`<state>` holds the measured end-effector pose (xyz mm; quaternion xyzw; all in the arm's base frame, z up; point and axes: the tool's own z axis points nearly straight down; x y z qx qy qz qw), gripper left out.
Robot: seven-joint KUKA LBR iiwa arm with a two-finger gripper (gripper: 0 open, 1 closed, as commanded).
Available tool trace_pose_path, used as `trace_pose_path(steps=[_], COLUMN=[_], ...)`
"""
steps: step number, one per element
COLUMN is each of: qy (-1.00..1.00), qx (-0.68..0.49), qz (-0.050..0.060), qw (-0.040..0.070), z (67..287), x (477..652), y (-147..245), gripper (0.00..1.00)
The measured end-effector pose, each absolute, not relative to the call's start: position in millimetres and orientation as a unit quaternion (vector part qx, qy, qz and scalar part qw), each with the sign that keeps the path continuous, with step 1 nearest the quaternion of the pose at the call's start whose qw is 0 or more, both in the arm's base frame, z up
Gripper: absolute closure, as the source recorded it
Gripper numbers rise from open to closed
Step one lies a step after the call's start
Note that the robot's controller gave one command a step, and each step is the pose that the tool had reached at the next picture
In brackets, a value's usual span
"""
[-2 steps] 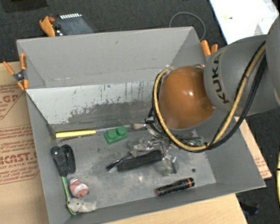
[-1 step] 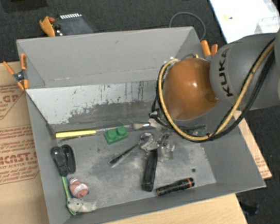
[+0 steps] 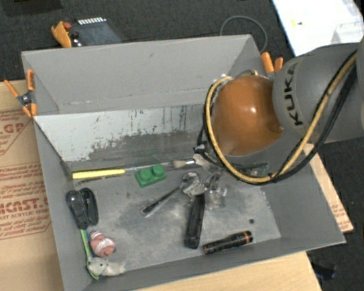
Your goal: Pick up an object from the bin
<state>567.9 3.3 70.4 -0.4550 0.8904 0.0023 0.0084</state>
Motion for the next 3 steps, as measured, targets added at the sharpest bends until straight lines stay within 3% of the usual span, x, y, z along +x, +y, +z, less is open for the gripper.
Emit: trace_pose_path(steps=[1, 2, 3], qy=[0.893, 0.893, 0.9], qx=[-0.45, -0.451, -0.437], qz=[0.003, 0.004, 0.003], qw=[0.009, 0.008, 0.013], z=[70.4, 128.6, 142.3], x=[571.4, 582.8, 586.4], y=[3.4, -2.7, -18.5], gripper=[1.0, 1.0, 1.0])
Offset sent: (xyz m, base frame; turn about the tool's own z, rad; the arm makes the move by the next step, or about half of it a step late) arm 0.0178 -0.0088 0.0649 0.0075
